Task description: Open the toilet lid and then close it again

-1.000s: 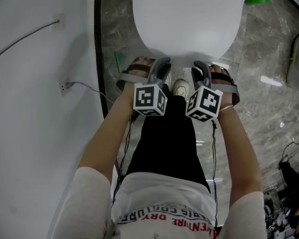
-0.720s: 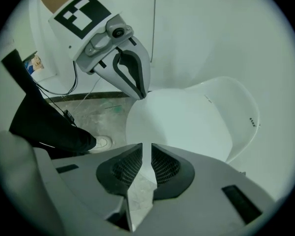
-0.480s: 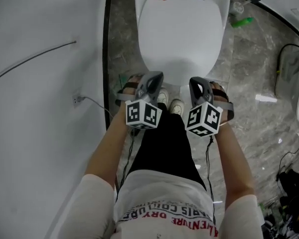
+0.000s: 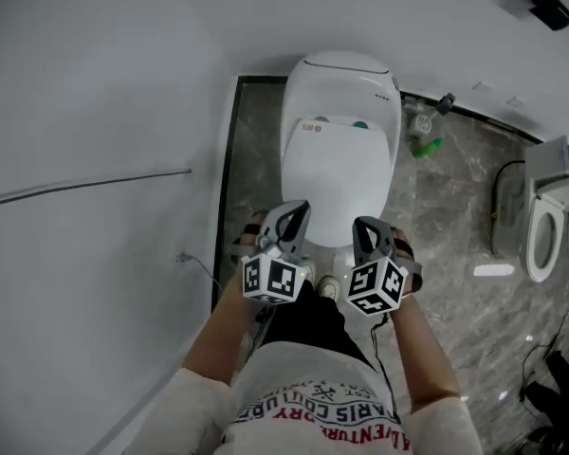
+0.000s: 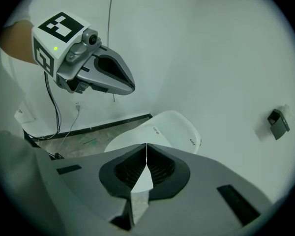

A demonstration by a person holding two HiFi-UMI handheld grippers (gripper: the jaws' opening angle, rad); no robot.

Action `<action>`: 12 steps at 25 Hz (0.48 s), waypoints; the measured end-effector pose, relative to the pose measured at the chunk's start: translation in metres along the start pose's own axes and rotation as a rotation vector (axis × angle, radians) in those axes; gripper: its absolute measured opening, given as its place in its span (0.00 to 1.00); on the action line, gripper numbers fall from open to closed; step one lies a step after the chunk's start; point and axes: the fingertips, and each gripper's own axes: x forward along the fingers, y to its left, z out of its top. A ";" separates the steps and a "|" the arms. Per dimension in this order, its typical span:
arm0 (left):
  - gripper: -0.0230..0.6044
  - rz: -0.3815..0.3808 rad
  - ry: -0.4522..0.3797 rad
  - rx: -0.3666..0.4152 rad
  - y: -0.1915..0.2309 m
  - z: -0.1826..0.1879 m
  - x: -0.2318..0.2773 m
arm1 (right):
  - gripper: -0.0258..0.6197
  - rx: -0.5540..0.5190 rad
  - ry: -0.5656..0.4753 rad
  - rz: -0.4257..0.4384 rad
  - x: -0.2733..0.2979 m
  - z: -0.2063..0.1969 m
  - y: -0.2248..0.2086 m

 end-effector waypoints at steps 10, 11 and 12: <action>0.05 0.084 -0.213 -0.235 0.094 0.113 -0.086 | 0.07 0.045 -0.194 -0.221 -0.121 0.112 -0.070; 0.05 0.088 -0.241 -0.251 0.104 0.122 -0.095 | 0.07 0.055 -0.207 -0.237 -0.130 0.120 -0.072; 0.05 0.097 -0.266 -0.267 0.114 0.130 -0.104 | 0.07 0.066 -0.221 -0.252 -0.139 0.128 -0.073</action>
